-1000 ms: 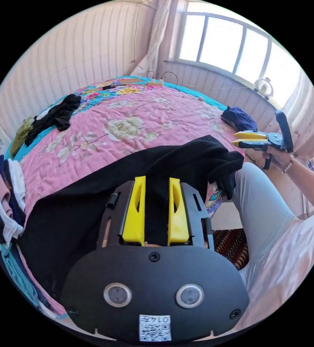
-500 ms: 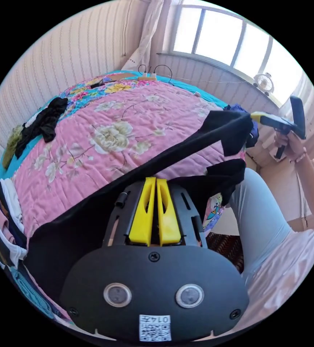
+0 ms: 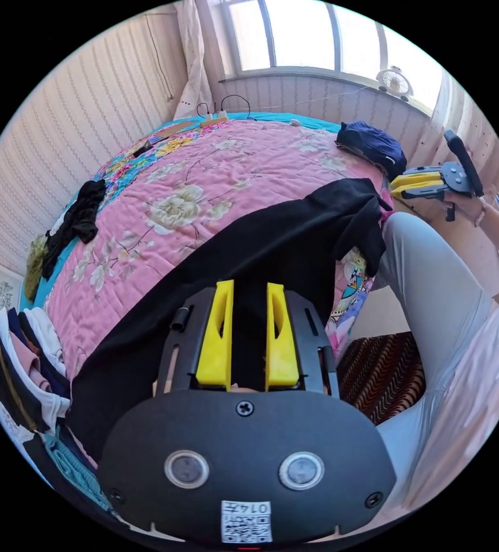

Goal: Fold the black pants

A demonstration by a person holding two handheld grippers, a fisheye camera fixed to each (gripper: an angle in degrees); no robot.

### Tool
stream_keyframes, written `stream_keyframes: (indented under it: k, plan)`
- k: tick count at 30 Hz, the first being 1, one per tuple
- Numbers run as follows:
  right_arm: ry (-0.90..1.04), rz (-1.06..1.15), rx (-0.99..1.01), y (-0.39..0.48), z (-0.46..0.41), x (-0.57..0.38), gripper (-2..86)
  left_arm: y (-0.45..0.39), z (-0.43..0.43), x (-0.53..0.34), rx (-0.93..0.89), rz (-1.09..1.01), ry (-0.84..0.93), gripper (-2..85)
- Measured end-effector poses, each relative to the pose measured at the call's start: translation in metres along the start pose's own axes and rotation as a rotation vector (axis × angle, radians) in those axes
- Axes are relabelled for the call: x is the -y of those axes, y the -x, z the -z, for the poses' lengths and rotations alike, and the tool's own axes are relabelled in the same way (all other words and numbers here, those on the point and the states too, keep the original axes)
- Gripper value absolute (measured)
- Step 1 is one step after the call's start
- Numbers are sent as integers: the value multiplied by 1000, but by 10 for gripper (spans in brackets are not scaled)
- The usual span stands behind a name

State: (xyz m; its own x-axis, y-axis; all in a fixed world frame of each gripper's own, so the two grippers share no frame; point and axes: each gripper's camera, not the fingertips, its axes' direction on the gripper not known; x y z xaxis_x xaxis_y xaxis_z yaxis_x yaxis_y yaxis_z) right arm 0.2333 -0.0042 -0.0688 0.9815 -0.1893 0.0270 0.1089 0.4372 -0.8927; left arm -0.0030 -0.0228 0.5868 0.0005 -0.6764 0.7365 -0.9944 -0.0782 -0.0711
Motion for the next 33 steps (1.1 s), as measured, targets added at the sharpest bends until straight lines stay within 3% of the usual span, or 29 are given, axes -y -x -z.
stream_keyframes:
  k: [5, 8, 12, 18, 23, 29, 33]
  plan:
    - [-23, -8, 92, -22, 5, 3, 132, 8, -15, 30, -41, -46, 25, 103]
    - [15, 85, 35, -18, -6, 13, 75, 9, -39, 51, -26, -86, 98, 97]
    - [83, -10, 130, -47, -12, 31, 5, 20, -65, 72, -75, 49, 161, 45]
    - [6, 70, 160, -97, 44, 87, -4, 34, -38, 105, -63, 3, 41, -7]
    - [64, 102, 246, -149, 60, 171, -5, 68, -32, 153, -55, 15, 9, -9]
    - [350, 149, 368, -202, -2, 288, 1, 119, -91, 216, -141, 60, 215, 10]
    - [412, -16, 369, -222, -68, 328, 40, 133, -140, 224, -159, 142, 333, 52]
